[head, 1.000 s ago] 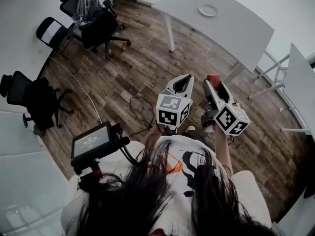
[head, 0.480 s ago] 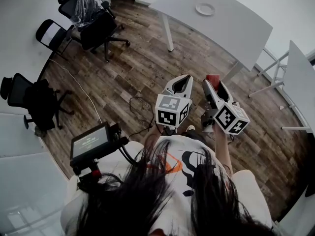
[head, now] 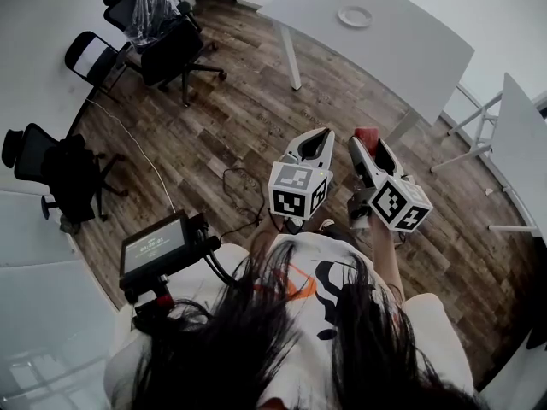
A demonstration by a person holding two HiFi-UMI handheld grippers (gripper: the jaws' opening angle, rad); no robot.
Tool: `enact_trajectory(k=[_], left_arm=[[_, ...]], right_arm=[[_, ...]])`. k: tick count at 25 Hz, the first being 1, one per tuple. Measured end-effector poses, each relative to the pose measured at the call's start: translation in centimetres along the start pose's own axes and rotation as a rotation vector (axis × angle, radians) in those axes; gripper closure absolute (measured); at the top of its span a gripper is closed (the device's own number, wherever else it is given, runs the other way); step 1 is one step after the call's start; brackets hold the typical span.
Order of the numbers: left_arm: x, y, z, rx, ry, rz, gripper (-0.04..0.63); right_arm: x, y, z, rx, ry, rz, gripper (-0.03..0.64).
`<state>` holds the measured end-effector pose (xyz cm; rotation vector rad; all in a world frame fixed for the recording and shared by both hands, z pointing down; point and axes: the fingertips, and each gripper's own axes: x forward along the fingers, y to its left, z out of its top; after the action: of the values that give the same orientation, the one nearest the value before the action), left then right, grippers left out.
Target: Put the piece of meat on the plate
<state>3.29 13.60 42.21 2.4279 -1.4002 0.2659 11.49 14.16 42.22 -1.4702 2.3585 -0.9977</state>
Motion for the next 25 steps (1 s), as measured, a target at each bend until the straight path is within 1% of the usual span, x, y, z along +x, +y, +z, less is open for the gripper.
enact_trajectory(k=[5,9,13,16,20,25], left_arm=[[1.6,0.2,-0.2,-0.028,0.01,0.017,0.589],[1.3,0.2,-1.1,-0.05,0.029,0.019,0.589],[1.6,1.4,-0.8,-0.067,0.025,0.042,0.589],[1.6,1.9,-1.2,-0.066,0.03,0.051,0.589],[2.7,2.5,-0.7,-0.058,0.024,0.034,0.589],[7.5,5.7,0.9,-0.045,0.031,-0.009,0.589]], right_arm=[[1.2,-1.3,0.6,-0.003,0.038,0.01,0.302],[0.9,-1.4,0.0,0.009,0.058,0.013,0.302],[1.4,-1.5,0.2,0.035,0.06,0.027,0.302],[1.5,-1.6,0.3,0.042,0.054,0.028,0.302],[2.6,-1.9,0.6,0.05,0.045,0.019,0.302],[8.0,-3.0,2.1,0.058,0.045,-0.005,0.302]])
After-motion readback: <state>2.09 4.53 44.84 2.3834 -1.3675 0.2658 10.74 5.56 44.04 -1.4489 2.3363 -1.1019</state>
